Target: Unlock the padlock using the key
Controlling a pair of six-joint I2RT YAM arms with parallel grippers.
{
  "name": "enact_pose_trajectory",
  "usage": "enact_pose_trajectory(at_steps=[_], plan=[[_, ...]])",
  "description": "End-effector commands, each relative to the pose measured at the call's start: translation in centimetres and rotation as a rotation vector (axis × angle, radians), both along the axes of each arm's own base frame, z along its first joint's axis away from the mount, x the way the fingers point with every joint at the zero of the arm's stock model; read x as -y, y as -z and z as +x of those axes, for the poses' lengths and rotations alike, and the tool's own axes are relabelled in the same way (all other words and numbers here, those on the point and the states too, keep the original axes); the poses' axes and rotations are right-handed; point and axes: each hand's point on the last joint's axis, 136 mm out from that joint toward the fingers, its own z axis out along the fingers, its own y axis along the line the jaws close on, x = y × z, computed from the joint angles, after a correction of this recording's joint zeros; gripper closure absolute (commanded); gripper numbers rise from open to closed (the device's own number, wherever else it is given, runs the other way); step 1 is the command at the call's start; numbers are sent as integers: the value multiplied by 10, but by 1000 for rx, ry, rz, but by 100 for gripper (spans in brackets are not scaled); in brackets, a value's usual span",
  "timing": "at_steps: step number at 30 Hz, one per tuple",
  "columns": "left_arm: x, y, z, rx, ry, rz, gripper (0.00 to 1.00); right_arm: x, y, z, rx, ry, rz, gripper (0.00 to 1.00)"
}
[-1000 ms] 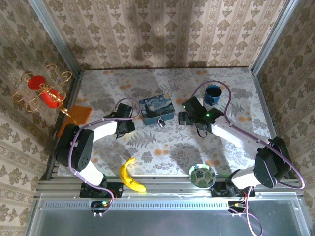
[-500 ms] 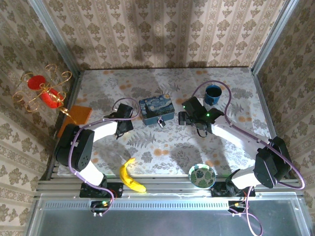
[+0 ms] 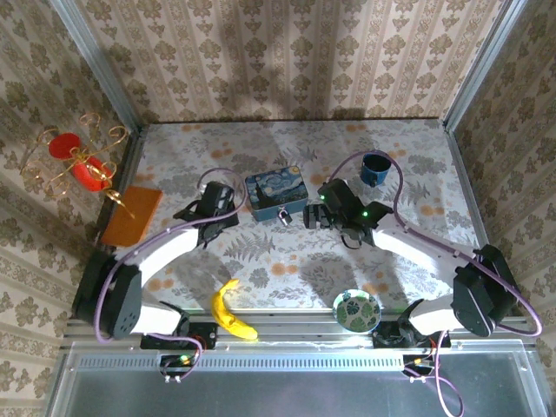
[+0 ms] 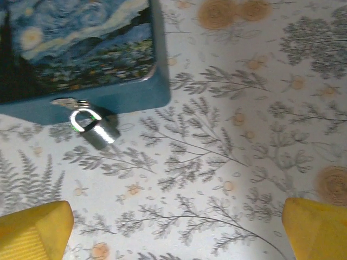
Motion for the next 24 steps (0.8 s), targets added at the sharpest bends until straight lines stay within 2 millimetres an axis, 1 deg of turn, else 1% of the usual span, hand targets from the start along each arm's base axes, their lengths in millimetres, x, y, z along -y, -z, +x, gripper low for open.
enact_pose_trajectory(at_steps=[1, 5, 6, 8, 11, 14, 17, 24], plan=[[20, -21, -12, 82, 132, -74, 100, -32, -23, -2, 59, -94, 193, 0], [48, -57, -25, 193, 301, -205, 100, -56, -38, -9, 90, -204, 360, 0], [54, -65, -28, 212, 342, -230, 100, -62, -41, -10, 95, -229, 402, 2], [69, -83, -37, 254, 439, -281, 100, -78, -52, -15, 110, -314, 509, 10], [87, -107, -49, 301, 558, -352, 100, -97, -69, -23, 139, -435, 621, 19], [102, -128, -60, 344, 658, -420, 100, -109, -82, -29, 154, -511, 695, 25], [107, -141, -64, 359, 679, -461, 100, -115, -91, -32, 174, -552, 728, 29], [112, -153, -66, 345, 676, -543, 100, -121, -97, -38, 230, -595, 686, 41]])
